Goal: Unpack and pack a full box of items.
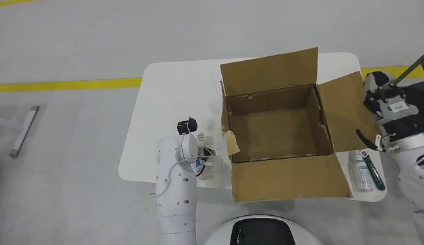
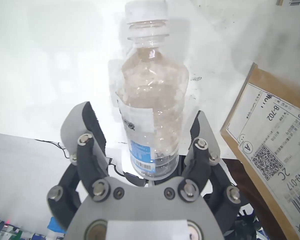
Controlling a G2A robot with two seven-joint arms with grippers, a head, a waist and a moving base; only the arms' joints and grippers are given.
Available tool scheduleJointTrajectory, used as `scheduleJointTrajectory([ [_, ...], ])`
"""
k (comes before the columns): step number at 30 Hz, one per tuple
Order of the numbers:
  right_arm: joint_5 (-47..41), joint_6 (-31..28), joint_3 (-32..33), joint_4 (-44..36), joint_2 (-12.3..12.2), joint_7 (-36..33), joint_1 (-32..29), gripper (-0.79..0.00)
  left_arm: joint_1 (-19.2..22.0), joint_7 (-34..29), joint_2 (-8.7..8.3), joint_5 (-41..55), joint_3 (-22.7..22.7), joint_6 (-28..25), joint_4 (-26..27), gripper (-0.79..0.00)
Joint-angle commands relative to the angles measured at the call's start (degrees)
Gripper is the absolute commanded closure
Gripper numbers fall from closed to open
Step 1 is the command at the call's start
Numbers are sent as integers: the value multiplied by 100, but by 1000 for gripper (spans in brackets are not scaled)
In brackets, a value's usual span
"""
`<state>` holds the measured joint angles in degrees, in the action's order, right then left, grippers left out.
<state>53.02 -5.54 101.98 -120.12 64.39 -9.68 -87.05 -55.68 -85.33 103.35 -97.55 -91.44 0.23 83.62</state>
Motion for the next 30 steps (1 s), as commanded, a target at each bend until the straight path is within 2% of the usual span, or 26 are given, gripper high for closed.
scheduleJointTrajectory([
  [1,-2,14,2,-6,3,-8,6,0,8,-6,-14,1,13,5,-19,-671],
  [5,0,11,-5,-21,10,-19,22,0,12,-14,-42,37,43,11,-39,-582],
  [7,4,16,-11,-27,13,-27,27,0,6,-15,-55,49,56,25,-52,-480],
  [8,7,20,-14,-30,15,-29,28,0,5,-12,-62,51,64,30,-57,-400],
  [9,7,13,-17,-34,17,-32,27,0,2,-14,-70,52,76,25,-65,-354],
  [10,8,11,-16,-36,18,-33,26,0,3,-16,-76,58,83,30,-66,-265],
  [11,9,11,-15,-38,20,-34,24,0,1,-15,-83,65,88,41,-66,-166],
  [12,10,9,-13,-40,21,-34,21,0,-3,-18,-90,61,93,58,-72,0],
  [16,-18,26,45,-47,26,-54,20,0,-10,21,-118,41,104,152,-31,0],
  [20,-346,286,287,-25,32,-231,153,0,-4,15,-148,56,58,283,158,0],
  [21,-632,418,368,-1,39,-338,222,-126,1,6,-154,104,27,326,217,0],
  [22,-873,503,467,28,37,-523,293,-203,13,29,-161,155,-13,380,306,0],
  [23,-1037,497,570,46,26,-753,362,-388,12,51,-165,278,-58,431,388,0],
  [24,-1200,510,693,85,12,-992,437,-785,16,26,-170,399,-106,463,476,0],
  [30,-2147,634,1237,577,-54,-2220,656,-785,93,-48,-214,688,-232,612,1117,0],
])
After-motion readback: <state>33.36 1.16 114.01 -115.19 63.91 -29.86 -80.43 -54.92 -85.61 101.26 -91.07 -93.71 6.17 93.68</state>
